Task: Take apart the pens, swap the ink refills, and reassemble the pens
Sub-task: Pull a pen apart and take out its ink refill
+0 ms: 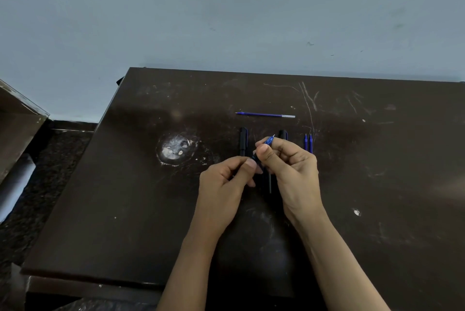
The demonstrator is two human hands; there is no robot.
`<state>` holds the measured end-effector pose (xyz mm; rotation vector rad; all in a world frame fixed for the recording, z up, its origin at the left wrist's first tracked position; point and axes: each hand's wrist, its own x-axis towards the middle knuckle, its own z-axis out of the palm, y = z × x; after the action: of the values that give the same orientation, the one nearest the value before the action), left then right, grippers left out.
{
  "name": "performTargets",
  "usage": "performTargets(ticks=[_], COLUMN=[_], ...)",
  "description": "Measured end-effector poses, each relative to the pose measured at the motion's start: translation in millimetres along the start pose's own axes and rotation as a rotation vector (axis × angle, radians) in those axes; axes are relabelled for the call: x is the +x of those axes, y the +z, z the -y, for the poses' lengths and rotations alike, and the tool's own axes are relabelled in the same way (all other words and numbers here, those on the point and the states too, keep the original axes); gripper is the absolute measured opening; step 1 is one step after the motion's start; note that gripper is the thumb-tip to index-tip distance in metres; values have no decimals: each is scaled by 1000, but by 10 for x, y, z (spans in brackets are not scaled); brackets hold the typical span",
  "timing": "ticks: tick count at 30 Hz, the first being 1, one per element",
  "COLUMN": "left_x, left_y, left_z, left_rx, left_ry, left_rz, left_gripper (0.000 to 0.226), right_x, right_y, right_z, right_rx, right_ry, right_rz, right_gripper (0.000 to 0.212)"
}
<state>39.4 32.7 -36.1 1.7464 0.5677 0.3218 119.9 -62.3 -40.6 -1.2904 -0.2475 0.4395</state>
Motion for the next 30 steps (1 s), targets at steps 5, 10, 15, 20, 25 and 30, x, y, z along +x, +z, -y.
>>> performTargets(ticks=[5, 10, 15, 20, 25, 30], left_x=[13, 20, 19, -4, -20, -9], left_y=[-64, -189, -89, -8, 31, 27], left_z=[-37, -37, -25, -2, 12, -15], left_rx=[-300, -441, -284, 125, 143, 18], left_ry=[-183, -270, -74, 197, 221, 108], left_rz=[158, 345, 154, -167, -142, -50], left_gripper=[30, 31, 23, 13, 14, 18], right_x=[-3, -9, 2, -22, -32, -5], right_y=[-15, -37, -28, 59, 65, -4], right_z=[36, 22, 22, 16, 30, 39], right_rx=[61, 42, 88, 27, 13, 66], right_ry=[-27, -36, -37, -19, -32, -5], right_rz=[102, 182, 175, 33, -13, 84], right_gripper=[11, 10, 19, 28, 12, 15])
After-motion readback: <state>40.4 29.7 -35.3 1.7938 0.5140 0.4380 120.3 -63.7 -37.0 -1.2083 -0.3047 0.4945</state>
